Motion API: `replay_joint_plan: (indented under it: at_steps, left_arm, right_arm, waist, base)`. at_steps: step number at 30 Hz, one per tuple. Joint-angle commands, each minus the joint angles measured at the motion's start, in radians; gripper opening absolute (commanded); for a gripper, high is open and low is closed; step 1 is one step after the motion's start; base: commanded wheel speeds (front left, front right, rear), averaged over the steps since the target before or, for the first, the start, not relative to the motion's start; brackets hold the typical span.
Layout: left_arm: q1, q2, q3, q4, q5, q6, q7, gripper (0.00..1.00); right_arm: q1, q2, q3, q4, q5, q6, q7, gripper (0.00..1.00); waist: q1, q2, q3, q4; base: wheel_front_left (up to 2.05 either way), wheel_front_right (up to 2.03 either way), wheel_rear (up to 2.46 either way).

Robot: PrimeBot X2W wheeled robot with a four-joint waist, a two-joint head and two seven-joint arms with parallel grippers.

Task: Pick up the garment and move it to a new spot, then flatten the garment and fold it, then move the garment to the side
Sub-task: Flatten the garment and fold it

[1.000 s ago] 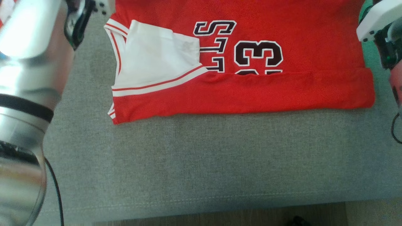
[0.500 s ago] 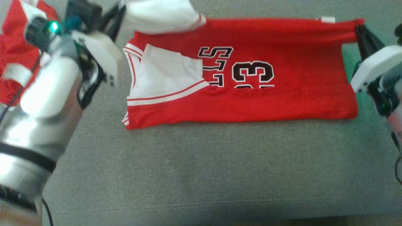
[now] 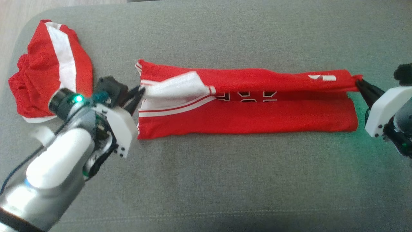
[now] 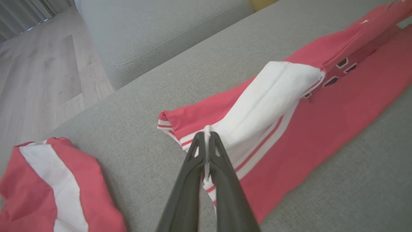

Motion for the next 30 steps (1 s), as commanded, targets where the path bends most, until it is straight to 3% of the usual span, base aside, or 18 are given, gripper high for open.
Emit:
replay_joint_plan:
  at_steps: [1, 12, 19, 20, 22, 30]
  left_arm:
    - [-0.026, 0.052, 0.037, -0.051, -0.009, 0.014, 0.012, 0.00]
    - [0.034, 0.100, 0.001, -0.139, -0.015, 0.032, 0.090, 0.00]
    - [0.051, 0.090, -0.014, -0.121, -0.011, 0.040, 0.083, 0.00]
    - [0.053, 0.085, -0.014, -0.114, -0.012, 0.043, 0.077, 0.05]
    - [0.056, 0.076, -0.017, -0.101, -0.007, 0.050, 0.063, 1.00]
    - [0.081, 0.023, 0.063, -0.066, -0.044, 0.145, -0.068, 1.00]
  right_arm:
    - [0.019, -0.047, 0.004, -0.035, 0.009, 0.007, 0.022, 0.00]
    - [0.082, -0.089, -0.001, -0.118, 0.010, 0.007, 0.136, 0.00]
    - [0.110, -0.097, -0.012, -0.144, 0.010, 0.007, 0.185, 0.00]
    - [0.115, -0.095, -0.020, -0.141, 0.011, 0.007, 0.192, 1.00]
    - [0.123, -0.091, -0.033, -0.146, 0.008, 0.007, 0.197, 1.00]
    - [0.135, -0.039, -0.178, -0.171, -0.003, 0.007, 0.101, 1.00]
  waist:
    - [0.0001, -0.0001, -0.002, -0.002]
    - [0.0001, -0.0001, -0.007, -0.014]
    - [0.0001, -0.0001, -0.004, -0.018]
    - [0.0001, -0.0001, -0.004, -0.019]
    - [0.0001, -0.0001, -0.005, -0.020]
    - [0.0001, -0.0001, -0.026, -0.020]
  base:
    - [0.00, 0.00, 0.00]
    - [0.00, 0.00, 0.00]
    - [0.00, 0.00, 0.00]
    - [0.00, 0.00, 0.00]
    - [0.00, 0.00, 0.00]
    - [0.00, 0.00, 0.00]
